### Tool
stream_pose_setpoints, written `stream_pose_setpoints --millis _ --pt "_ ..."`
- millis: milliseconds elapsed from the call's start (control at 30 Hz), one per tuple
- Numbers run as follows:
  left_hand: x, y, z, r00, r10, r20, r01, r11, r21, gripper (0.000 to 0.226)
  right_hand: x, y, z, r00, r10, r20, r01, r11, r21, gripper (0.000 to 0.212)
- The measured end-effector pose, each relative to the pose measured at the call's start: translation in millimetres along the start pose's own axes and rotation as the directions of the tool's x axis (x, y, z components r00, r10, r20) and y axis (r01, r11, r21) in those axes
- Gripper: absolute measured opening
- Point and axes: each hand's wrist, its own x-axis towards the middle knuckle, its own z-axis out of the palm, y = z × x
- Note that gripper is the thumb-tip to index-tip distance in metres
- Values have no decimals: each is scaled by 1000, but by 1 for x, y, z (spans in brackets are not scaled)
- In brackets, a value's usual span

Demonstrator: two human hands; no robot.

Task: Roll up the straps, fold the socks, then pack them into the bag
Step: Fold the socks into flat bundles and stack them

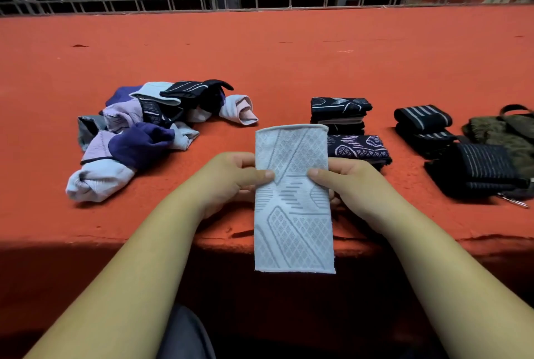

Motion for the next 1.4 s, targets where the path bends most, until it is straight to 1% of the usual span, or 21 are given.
stream_pose_setpoints --millis 167,267,367,433,467,567,733,800,900,967,1000,1033,1067,1133,1200,1267,1333,1367,1400 --pt "-1 3 0 996 64 -63 -68 996 -55 30 4 3 -1 1000 1 11 -2 995 104 18" --pt "2 1 0 995 60 -75 -68 993 -97 32 8 7 -2 1000 2 29 -6 989 149 22" --pt "5 0 -3 996 51 -75 -63 984 -169 35 9 5 -3 1000 1 28 -6 984 176 36" --pt "6 0 -3 998 43 -55 -53 978 -200 30 9 3 -3 1000 3 25 -8 981 195 43" --pt "6 1 -3 998 31 -51 -41 977 -209 27 9 4 -4 1000 6 23 -10 979 202 44" --pt "5 3 -2 998 -8 -60 -5 977 -213 27 7 5 -6 1000 17 5 -17 977 212 43" --pt "5 4 2 999 -22 -39 12 970 -242 26 2 3 -9 1000 17 6 -18 970 242 42" --pt "5 6 4 1000 -9 -25 2 970 -242 25 3 3 -11 999 12 44 -23 963 270 40" --pt "6 7 6 999 -11 -33 2 965 -263 23 4 3 -12 991 -4 132 -37 950 309 28" --pt "7 7 6 998 -34 -47 18 955 -296 16 5 4 -11 992 -4 123 -28 966 256 24" --pt "7 7 6 998 -53 -41 38 948 -316 15 5 6 -11 994 -19 110 -5 976 219 18" --pt "7 7 6 997 -78 -22 67 944 -322 22 4 7 -10 995 -44 92 27 983 181 12" --pt "6 7 6 995 -103 6 100 952 -290 32 4 9 -9 996 -61 63 51 989 139 10" --pt "2 6 6 990 -118 74 129 980 -155 46 4 12 -9 997 -80 18 79 995 56 17" --pt "-1 3 6 989 -113 96 119 991 -63 51 4 13 -7 995 -98 -1 98 994 40 24" --pt "-1 0 7 994 -92 60 94 995 -40 47 4 11 -5 992 -125 2 124 990 68 38" --pt "0 1 8 998 -58 20 59 997 -46 46 5 10 -4 993 -116 6 115 986 123 59" --pt "0 2 9 999 -34 4 34 998 -56 45 5 10 -4 995 -100 7 98 985 139 65" --pt "-1 4 9 1000 -6 -10 6 998 -66 44 6 10 -5 997 -81 11 79 988 130 64"
